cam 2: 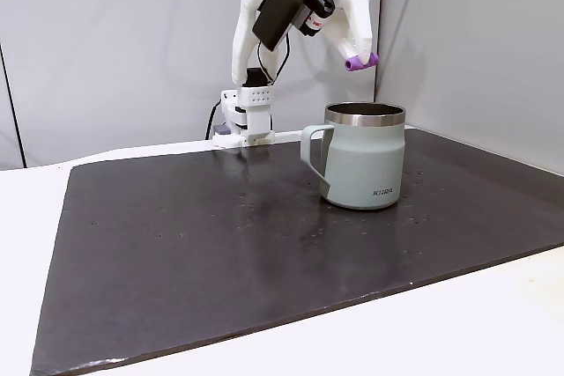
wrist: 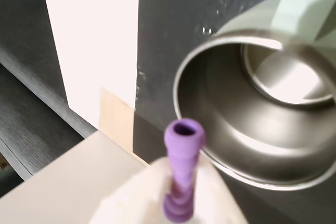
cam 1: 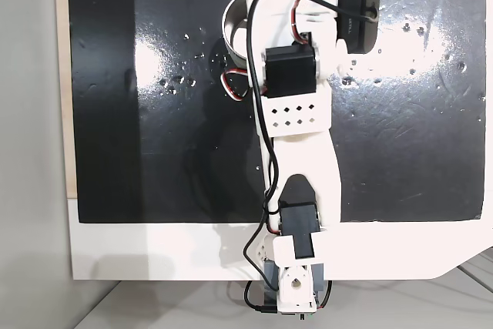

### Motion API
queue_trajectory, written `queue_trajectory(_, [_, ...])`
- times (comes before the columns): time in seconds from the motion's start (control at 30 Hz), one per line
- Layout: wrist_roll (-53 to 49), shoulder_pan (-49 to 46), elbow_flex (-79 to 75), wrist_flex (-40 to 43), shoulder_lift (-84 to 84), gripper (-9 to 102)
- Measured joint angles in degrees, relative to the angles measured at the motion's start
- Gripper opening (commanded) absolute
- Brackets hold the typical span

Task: Grasp a pengrip and put it in the cup.

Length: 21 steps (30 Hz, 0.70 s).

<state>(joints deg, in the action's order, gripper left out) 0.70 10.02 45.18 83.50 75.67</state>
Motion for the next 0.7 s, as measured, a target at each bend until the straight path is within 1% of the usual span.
queue_trajectory(0.03, [-0.1, 0.0, 0.0, 0.4, 0.0, 21])
queue_trajectory(0.1, [-0.1, -0.2, 0.0, 1.1, 0.0, 23])
queue_trajectory(0.7, [1.1, 0.1, 0.0, 5.8, 0.0, 23])
